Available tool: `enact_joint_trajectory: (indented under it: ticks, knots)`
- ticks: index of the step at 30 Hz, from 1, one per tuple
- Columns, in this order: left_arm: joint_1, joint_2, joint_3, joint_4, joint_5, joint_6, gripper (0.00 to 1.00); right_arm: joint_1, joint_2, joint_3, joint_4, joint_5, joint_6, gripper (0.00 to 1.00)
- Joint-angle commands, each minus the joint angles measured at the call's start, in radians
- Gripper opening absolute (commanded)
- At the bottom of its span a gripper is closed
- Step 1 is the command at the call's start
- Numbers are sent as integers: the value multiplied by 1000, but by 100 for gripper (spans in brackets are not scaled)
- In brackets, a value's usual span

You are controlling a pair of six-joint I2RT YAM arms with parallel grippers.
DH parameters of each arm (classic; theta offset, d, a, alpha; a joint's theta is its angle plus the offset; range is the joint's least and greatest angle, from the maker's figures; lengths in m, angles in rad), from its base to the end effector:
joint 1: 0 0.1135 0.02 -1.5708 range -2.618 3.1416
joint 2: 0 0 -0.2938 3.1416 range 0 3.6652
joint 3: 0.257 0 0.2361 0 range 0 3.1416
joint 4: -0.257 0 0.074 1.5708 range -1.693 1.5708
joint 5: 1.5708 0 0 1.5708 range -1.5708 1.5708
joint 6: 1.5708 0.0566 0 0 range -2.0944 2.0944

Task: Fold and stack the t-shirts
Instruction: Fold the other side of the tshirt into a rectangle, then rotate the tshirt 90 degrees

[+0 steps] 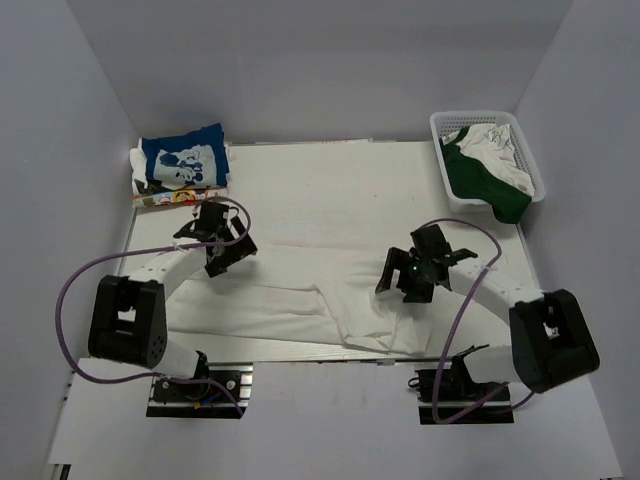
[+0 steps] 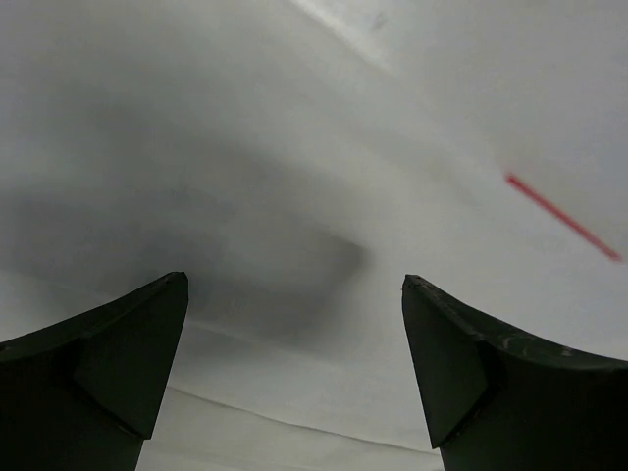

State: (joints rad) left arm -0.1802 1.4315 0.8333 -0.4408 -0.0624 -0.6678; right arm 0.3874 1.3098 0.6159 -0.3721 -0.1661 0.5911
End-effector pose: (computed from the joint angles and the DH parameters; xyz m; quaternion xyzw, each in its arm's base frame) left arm 0.2642 -0.0445 0.2130 -0.2407 0.9339 -0.0806 0.2518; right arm 0.2010 0.0921 0.1838 0.0775 0.9621 0.1879 0.1819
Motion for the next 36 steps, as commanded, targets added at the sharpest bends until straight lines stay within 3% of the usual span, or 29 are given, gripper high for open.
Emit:
enact_joint_trajectory:
  ticks: [1, 5, 7, 9, 10, 11, 13, 14, 15, 17, 20, 24, 27, 31, 34, 36]
  knots:
    - [-13, 53, -40, 1, 10, -7, 100, -5, 166, 48, 36, 202, 18, 90]
    - [-48, 121, -49, 1, 38, -18, 100, -27, 501, 316, -56, 278, 24, 90]
    - [-64, 142, -49, -19, 47, -44, 100, -50, 580, 457, -109, 313, 36, 90]
    - [-90, 151, -72, -32, 138, -79, 100, -79, 734, 699, -177, 303, 24, 90]
    - [-103, 152, -86, -23, 172, -91, 100, -85, 806, 772, -206, 278, 29, 90]
    - [-137, 142, -112, -22, 203, -133, 100, -88, 845, 983, -234, 234, 24, 90]
    - [-169, 109, -134, -10, 266, -157, 100, -101, 980, 1121, -251, 224, 10, 90]
    - [-203, 54, -134, -42, 266, -167, 100, -108, 1017, 1310, -243, 177, -19, 90]
    - [-218, 18, -134, -68, 251, -167, 100, -122, 1122, 1373, -261, 136, -17, 90]
    - [-241, -69, -102, -136, 204, -167, 100, -134, 1158, 1473, -225, 48, -13, 90]
    - [-265, -254, -38, -254, 121, -148, 100, -136, 1137, 1449, -119, -3, -34, 90]
    - [-284, -388, 18, -280, 15, -43, 100, -122, 971, 1391, -59, 75, -114, 90]
    - [-285, -370, -12, -299, -46, -50, 100, -113, 843, 1323, -69, 161, -163, 90]
    - [-320, -257, -144, -219, 81, -61, 100, -96, 725, 1219, -148, 211, -200, 90]
    - [-353, -185, -165, -219, 30, -61, 100, -82, 658, 1019, -154, 217, -211, 90]
    - [-363, -155, -155, -243, -17, -61, 100, -64, 638, 978, -159, 218, -217, 90]
